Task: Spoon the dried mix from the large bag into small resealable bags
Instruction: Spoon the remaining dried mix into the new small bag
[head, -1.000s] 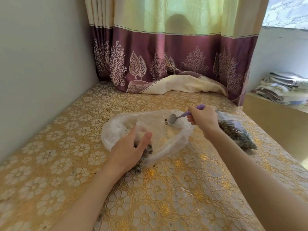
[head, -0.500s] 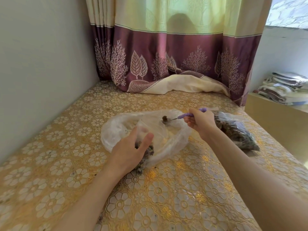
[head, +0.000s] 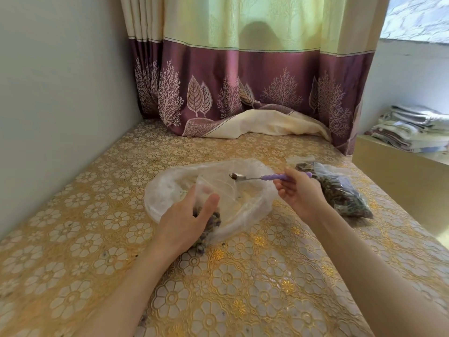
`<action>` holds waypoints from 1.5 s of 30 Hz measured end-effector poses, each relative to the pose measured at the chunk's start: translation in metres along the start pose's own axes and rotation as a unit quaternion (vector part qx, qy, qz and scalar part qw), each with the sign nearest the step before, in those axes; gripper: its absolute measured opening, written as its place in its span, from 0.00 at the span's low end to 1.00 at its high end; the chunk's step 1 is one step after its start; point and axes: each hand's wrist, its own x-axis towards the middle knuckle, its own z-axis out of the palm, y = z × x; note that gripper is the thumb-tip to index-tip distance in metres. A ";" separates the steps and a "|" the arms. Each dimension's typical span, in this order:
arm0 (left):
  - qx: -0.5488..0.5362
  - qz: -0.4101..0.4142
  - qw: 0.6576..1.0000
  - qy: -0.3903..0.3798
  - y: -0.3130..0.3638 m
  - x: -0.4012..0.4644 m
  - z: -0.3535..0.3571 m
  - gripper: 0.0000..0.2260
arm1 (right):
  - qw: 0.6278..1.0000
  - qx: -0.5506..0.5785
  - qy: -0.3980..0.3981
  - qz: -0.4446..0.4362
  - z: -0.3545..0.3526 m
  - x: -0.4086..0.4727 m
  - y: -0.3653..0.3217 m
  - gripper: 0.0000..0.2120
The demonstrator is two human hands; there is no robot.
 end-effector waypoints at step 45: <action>-0.080 -0.019 0.996 0.024 -0.006 0.002 0.004 0.48 | 1.000 0.018 -0.015 0.004 -0.004 -0.014 -0.017 0.10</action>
